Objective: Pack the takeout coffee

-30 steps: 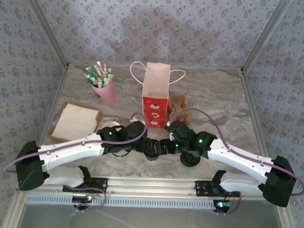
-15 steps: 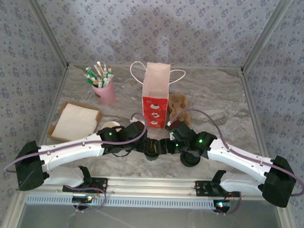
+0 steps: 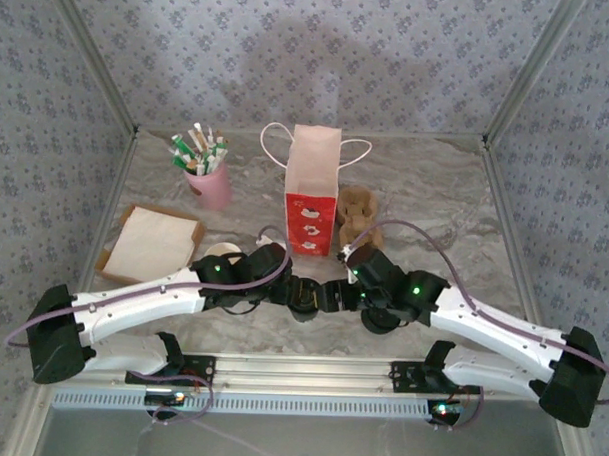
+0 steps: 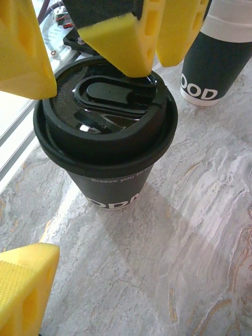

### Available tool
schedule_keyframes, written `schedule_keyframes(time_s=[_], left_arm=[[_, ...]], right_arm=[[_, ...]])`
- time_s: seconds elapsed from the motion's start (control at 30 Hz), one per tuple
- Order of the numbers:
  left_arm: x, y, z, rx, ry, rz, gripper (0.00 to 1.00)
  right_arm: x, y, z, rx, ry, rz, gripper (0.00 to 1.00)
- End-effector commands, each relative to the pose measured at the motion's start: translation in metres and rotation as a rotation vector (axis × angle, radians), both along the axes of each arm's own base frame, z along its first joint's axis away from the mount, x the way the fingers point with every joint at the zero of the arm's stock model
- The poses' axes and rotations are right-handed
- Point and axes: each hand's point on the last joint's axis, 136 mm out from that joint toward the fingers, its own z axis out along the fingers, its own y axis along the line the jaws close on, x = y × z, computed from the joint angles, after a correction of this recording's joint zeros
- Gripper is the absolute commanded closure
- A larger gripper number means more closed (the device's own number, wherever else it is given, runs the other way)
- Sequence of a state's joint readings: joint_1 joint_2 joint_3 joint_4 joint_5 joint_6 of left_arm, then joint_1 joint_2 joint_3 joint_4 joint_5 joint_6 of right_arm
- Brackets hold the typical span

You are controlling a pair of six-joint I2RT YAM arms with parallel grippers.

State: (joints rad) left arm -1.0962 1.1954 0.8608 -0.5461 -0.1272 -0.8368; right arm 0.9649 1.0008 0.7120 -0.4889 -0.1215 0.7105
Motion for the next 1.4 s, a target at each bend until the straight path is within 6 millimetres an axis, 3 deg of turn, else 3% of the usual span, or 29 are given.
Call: schedule_keyframes(time_s=[0.0, 0.67, 1.37], left_arm=[[0.003, 0.005, 0.003, 0.008, -0.010, 0.021, 0.52], [0.002, 0.005, 0.004, 0.005, -0.003, 0.021, 0.52], [-0.001, 0.000, 0.001, -0.009, 0.016, 0.012, 0.55]], right_arm=[[-0.003, -0.003, -0.007, -0.014, -0.022, 0.015, 0.24], [0.003, 0.005, -0.016, 0.078, -0.059, -0.056, 0.33], [0.006, 0.008, -0.019, 0.161, -0.025, -0.073, 0.33]])
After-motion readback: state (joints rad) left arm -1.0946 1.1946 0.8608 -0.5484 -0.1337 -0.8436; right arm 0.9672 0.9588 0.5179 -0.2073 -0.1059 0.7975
